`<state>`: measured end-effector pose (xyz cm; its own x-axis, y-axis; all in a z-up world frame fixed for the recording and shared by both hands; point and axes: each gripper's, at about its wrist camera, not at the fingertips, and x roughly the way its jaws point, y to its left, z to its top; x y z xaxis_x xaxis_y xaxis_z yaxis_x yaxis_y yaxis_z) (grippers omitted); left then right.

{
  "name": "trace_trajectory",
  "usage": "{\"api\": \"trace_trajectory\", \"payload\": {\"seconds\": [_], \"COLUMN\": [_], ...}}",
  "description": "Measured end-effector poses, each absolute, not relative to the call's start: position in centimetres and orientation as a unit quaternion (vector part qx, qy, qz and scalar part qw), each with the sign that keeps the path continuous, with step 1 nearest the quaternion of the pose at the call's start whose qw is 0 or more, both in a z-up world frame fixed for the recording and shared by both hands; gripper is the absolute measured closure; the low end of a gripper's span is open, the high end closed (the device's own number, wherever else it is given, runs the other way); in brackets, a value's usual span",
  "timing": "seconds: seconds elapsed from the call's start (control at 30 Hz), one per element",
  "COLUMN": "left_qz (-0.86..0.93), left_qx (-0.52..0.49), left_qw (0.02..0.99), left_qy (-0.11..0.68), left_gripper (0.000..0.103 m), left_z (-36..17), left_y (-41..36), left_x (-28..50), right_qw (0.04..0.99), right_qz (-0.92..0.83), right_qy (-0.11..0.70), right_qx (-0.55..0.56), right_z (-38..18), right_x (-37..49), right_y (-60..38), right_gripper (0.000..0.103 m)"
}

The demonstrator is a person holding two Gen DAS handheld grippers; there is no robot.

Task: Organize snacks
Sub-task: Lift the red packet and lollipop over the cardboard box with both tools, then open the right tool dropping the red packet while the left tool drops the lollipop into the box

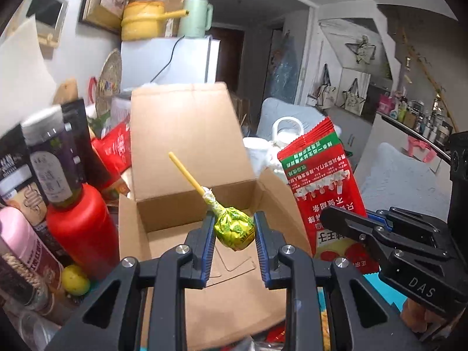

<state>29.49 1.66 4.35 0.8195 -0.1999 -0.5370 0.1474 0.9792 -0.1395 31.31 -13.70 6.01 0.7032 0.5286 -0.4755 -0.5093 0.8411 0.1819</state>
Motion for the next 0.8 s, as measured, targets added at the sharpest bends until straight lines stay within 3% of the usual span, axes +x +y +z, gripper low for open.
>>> {"api": "trace_trajectory", "payload": {"seconds": [0.8], "left_qz": [-0.035], "left_qx": [-0.033], "left_qw": [0.902], "left_qy": [0.429], "left_gripper": [0.077], "left_z": [-2.7], "left_y": [2.6], "left_x": [36.0], "right_qw": [0.895], "right_qz": [0.248], "right_qy": [0.371], "right_qx": [-0.016], "right_z": [-0.8], "right_x": [37.2], "right_y": [-10.6], "right_gripper": [0.093]}}
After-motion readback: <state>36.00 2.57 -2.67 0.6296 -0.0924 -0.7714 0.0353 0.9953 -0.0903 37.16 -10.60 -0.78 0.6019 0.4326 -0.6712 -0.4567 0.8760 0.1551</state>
